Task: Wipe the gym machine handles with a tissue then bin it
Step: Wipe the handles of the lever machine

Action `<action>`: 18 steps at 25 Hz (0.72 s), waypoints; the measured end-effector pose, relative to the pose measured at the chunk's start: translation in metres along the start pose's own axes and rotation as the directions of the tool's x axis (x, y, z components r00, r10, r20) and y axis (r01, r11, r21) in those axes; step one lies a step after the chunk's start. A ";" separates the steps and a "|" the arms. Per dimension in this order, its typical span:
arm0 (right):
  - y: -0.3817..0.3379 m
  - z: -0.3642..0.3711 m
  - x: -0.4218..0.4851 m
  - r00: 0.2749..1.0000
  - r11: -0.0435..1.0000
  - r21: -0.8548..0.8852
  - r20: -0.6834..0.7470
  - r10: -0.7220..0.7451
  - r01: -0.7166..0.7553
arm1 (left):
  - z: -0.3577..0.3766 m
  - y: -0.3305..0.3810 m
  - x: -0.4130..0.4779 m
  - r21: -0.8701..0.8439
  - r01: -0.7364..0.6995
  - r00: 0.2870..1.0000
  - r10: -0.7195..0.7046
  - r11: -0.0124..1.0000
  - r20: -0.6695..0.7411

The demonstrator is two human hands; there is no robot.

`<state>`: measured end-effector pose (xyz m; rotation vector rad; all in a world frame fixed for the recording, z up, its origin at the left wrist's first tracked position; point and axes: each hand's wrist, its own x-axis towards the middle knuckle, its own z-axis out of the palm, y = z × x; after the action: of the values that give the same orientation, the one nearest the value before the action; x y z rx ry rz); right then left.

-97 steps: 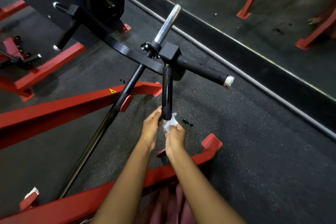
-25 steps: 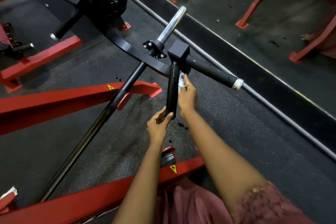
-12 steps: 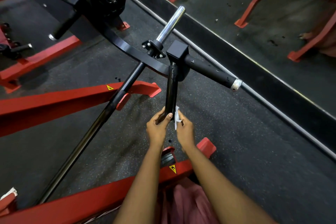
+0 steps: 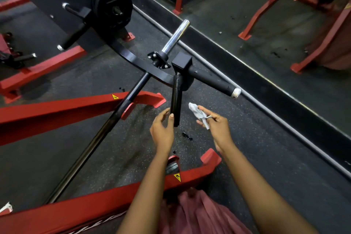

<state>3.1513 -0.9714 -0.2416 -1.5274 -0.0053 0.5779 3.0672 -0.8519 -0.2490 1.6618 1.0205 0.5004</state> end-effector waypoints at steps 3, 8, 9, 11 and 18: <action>-0.032 -0.018 0.000 0.999 0.997 0.054 -0.005 0.053 -0.052 | 0.013 0.023 -0.002 -0.113 0.032 0.996 -0.023 0.993 0.081; -0.087 -0.048 0.005 0.991 0.970 0.201 0.004 0.136 -0.134 | 0.053 0.042 0.009 -0.180 0.127 0.974 -0.088 0.976 0.211; -0.096 -0.054 0.006 0.992 0.978 0.169 -0.024 0.126 -0.120 | 0.062 0.045 0.011 -0.194 0.153 0.967 -0.106 0.969 0.233; -0.110 -0.061 0.012 0.997 0.998 -0.026 -0.052 0.058 -0.059 | 0.079 0.052 0.011 -0.241 0.245 0.943 -0.173 0.939 0.284; -0.141 -0.098 0.074 0.979 0.905 -0.384 0.155 -0.134 0.185 | 0.157 0.079 -0.001 -0.384 0.532 0.835 -0.392 0.755 0.387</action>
<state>3.2995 -1.0272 -0.1427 -1.8605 -0.3625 0.5619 3.2141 -0.9459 -0.2287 0.9449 0.9561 0.1441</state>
